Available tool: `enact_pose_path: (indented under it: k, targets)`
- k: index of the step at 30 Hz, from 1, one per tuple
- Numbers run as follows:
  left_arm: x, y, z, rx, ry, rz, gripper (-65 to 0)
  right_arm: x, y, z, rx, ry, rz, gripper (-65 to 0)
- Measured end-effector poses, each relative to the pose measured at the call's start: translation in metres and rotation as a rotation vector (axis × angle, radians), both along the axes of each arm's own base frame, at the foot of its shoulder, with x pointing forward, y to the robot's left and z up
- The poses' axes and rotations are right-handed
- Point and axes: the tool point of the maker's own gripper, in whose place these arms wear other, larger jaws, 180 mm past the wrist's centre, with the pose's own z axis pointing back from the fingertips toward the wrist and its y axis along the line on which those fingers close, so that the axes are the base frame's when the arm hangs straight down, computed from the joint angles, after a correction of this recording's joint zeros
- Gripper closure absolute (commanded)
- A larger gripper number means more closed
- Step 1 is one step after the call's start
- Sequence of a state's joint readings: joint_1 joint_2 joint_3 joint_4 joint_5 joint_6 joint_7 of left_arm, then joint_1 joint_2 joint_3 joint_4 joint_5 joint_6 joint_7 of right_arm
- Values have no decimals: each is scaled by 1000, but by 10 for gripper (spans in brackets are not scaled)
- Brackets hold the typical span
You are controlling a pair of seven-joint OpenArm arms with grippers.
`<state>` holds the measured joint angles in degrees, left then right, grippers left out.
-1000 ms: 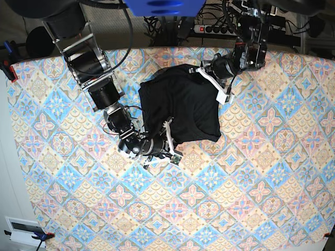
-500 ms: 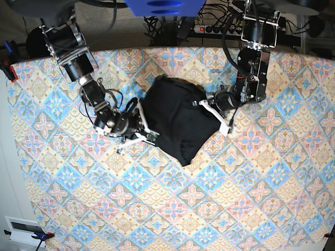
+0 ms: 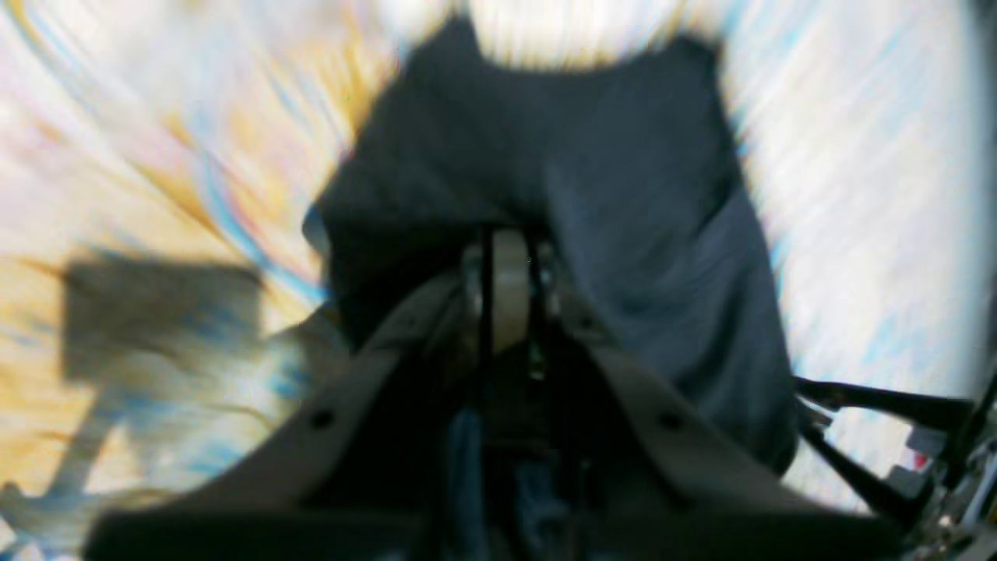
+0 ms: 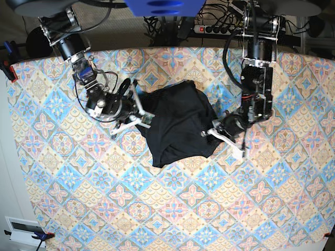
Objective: Layout the t-shirt on the table in an organized manner, then fold the t-shirt properly
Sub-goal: 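Press and square the bundle with both grippers, then smooth the bundle top with the right gripper, sliding it across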
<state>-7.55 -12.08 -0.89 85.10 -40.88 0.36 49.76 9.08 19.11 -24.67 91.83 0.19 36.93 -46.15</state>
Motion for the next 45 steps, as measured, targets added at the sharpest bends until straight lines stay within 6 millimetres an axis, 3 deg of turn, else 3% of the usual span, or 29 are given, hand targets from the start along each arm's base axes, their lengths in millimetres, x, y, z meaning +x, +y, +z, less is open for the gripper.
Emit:
enact_pose_path:
  k: [3, 6, 9, 11, 15, 17, 19, 21, 26, 34, 41, 45]
  targets:
    - [-16, 36, -1, -47, 17, 93, 0, 29, -44, 19, -23, -72, -143, -16]
    - [-53, 48, -15, -87, 93, 108, 0, 36, -60, 23, -18, -77, -196, -16]
    - [-74, 36, -17, -129, 107, 92, 0, 28, -57, -2, 7, 6, -214, -16]
    - [-76, 31, -20, -144, 113, 92, 0, 27, -54, -17, -8, 55, -235, -16]
    - [-84, 19, -30, -149, 135, 104, 0, 53, -32, -5, 81, 28, -237, -16]
    - [-85, 14, -35, -137, 148, 103, 0, 55, -32, -9, 66, 39, -239, -16]
    - [-81, 8, -40, -139, 150, 112, 0, 44, -28, -23, 49, 82, -245, -16]
    - [-77, 2, -53, -129, 185, 114, 0, 43, -16, -23, 76, 84, -236, -16]
    - [-58, -17, -60, -138, 197, 60, 0, 37, -6, -23, 97, 88, -220, -16]
    - [-18, -48, -64, -115, 154, -4, 0, -6, 5, -25, 103, 93, -194, -16]
    - [7, -70, -62, -79, 107, -58, 0, -12, 12, -3, 97, 48, -164, 0]
    - [5, -70, -51, -57, 93, -70, 0, -9, 1, 11, 118, 7, -203, 0]
